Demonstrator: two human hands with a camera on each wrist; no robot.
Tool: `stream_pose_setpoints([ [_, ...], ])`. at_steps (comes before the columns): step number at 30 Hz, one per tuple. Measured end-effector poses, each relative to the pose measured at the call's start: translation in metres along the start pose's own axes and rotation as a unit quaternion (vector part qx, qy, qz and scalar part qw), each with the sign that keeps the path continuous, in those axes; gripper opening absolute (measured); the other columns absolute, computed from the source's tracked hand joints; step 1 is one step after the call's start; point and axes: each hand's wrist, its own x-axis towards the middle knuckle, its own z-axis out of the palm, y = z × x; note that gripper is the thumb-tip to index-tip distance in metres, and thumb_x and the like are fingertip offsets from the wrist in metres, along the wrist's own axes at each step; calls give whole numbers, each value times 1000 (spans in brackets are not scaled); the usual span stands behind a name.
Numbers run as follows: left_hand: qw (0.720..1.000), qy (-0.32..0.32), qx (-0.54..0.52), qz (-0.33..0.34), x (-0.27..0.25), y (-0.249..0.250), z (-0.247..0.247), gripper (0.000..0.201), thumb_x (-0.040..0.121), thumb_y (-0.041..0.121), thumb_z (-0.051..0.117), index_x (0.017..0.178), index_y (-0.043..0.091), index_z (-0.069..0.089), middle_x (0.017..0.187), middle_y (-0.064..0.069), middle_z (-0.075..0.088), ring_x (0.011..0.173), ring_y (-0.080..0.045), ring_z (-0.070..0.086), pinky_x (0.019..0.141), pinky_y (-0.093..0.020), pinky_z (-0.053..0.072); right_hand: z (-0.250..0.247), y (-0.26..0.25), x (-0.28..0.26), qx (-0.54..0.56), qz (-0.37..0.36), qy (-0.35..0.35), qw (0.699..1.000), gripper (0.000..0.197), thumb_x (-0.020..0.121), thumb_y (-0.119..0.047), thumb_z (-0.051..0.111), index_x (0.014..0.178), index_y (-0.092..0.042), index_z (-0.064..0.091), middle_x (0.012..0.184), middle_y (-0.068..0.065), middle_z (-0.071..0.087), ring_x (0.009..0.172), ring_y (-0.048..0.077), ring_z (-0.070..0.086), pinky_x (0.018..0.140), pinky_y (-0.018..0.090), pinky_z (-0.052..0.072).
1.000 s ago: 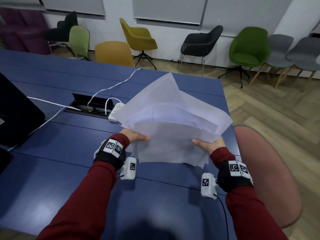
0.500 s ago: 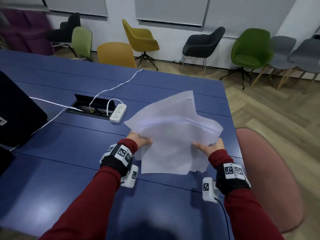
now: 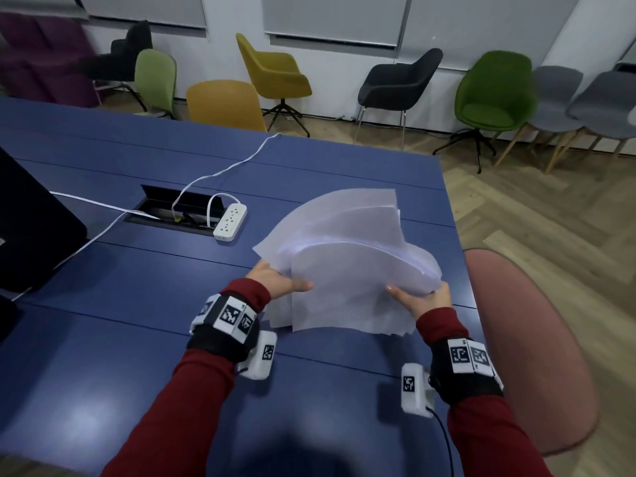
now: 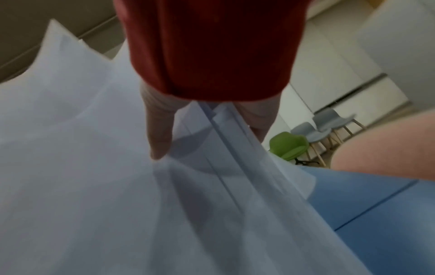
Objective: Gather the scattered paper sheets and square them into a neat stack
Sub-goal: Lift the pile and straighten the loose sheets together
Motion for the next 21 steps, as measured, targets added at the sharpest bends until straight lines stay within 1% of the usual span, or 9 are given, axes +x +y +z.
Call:
stream_pose_setpoints([
  [3,993,-46,104,-1,-2,3,-19,105,54,76,64,141,23,39,152,-6,29,140,-22,26,118,-33,22,-5,1,8,-27,-10,-32,999,67,35,-41,88,92,-13,66,95,13,71,89,27,68,84,46,56],
  [4,992,-51,111,11,-3,4,-26,103,53,74,66,140,25,40,151,-4,31,139,-22,28,116,-32,24,-8,1,10,-40,-18,-45,998,62,38,-38,89,91,-14,67,95,13,72,89,27,69,85,45,56],
  [8,994,-15,37,106,-4,12,-40,77,67,41,79,134,26,45,140,1,45,131,-19,40,99,-21,31,-19,-12,6,-42,-76,-102,991,48,45,-24,91,85,-28,64,96,7,72,92,24,68,87,38,54],
  [11,988,1,-78,135,-3,20,-32,49,70,32,79,114,26,59,109,15,61,102,-2,57,82,-11,40,-17,-14,3,-7,-102,-143,984,47,57,-6,86,89,-32,64,92,-3,70,89,18,66,84,30,53],
  [13,974,24,-192,118,-4,24,-28,13,76,28,75,80,24,62,60,23,64,60,3,56,53,-9,43,-17,-14,2,11,-98,-142,985,44,59,0,84,85,-30,64,89,-3,69,82,15,66,76,21,56],
  [14,973,32,-202,110,-2,20,-24,16,78,26,73,71,23,60,47,21,58,52,1,51,49,-11,40,-17,-12,2,20,-86,-138,987,41,60,2,82,81,-28,64,88,-1,69,78,14,65,71,17,55],
  [16,976,4,-182,122,0,14,-16,13,76,20,75,85,16,66,69,14,66,64,1,56,63,-10,45,-14,-6,4,31,-64,-123,990,40,62,4,80,80,-27,62,85,-1,68,72,6,67,64,11,55],
  [18,976,-25,-155,152,4,12,-7,43,70,13,80,109,15,63,97,4,66,82,-1,61,80,-16,49,-9,-2,3,35,-59,-106,992,44,64,5,79,82,-29,58,83,-8,64,64,-10,64,64,9,53],
  [21,982,47,-136,126,10,15,8,73,47,37,87,112,16,61,113,1,66,100,-14,64,96,-31,52,-1,0,5,40,-68,-86,993,40,64,1,80,80,-29,59,82,-9,64,69,-5,63,66,10,53],
])
